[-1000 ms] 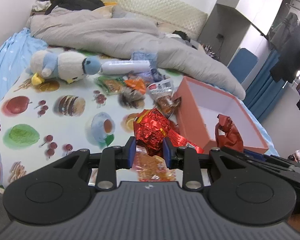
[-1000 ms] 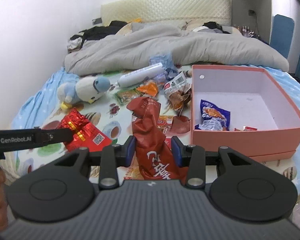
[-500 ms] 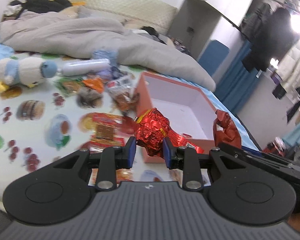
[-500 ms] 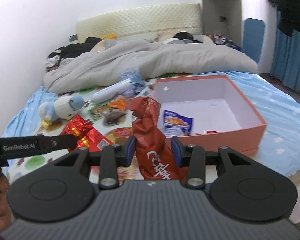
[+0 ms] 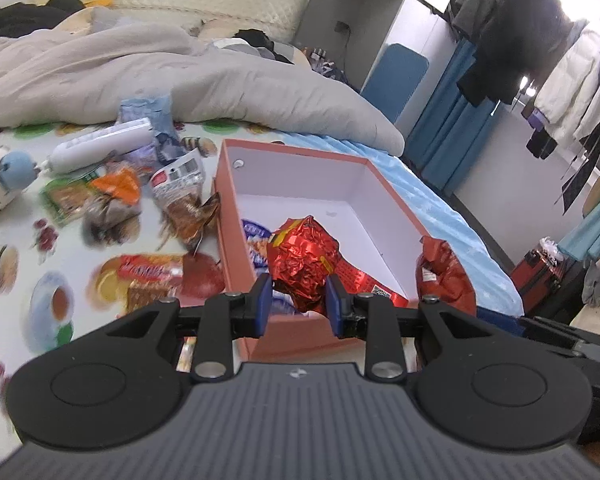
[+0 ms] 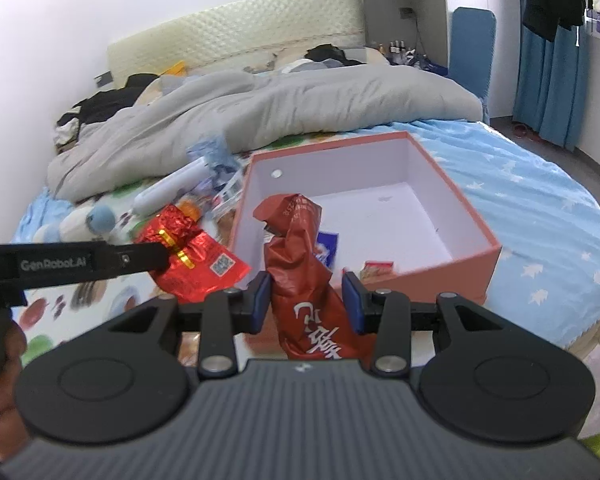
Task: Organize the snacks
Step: 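Lift the candy and red bag and carry both toward the pink box, then lower both snacks into the pink box and open both tools, then withdraw both open tools and move them toward the remaining packets, then grasp the brown-strip packet with the left tool while the right tool grasps the clear packet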
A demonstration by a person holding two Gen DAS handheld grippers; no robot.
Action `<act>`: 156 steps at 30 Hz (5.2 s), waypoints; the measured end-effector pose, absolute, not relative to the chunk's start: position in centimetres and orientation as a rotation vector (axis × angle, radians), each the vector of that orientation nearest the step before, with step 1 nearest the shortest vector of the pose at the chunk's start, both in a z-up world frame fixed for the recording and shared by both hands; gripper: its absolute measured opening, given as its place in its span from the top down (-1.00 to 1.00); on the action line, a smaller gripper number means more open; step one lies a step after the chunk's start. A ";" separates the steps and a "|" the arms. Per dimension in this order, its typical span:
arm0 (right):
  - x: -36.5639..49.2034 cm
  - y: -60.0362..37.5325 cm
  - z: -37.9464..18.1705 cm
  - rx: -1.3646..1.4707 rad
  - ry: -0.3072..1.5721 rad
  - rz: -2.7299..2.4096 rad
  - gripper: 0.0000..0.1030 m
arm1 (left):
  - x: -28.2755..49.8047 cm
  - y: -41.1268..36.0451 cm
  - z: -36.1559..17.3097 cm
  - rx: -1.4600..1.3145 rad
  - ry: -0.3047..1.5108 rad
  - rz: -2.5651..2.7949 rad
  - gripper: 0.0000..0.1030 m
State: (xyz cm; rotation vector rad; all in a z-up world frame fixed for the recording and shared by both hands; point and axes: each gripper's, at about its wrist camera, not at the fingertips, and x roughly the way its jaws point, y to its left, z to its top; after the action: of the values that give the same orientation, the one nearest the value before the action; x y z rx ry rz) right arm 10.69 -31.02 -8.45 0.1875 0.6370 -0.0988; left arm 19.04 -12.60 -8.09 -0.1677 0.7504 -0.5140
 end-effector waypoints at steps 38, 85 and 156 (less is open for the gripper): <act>22.4 -37.6 -13.2 0.225 0.726 -0.107 -0.13 | 32.6 -20.6 -11.8 -0.062 0.858 -0.531 0.26; 3.7 -22.2 -7.7 0.130 0.546 0.174 -0.13 | 4.6 -0.8 -4.6 -0.159 0.666 -0.287 0.26; 17.4 -15.3 -25.5 -0.010 0.861 0.223 -0.76 | 27.3 0.7 -24.7 -0.112 0.969 -0.285 -0.42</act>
State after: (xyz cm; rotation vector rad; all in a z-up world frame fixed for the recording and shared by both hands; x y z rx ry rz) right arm 17.40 -15.31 -25.51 -0.0103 0.8605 0.2233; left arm 27.33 0.68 -24.73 -0.1119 0.9689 -0.2847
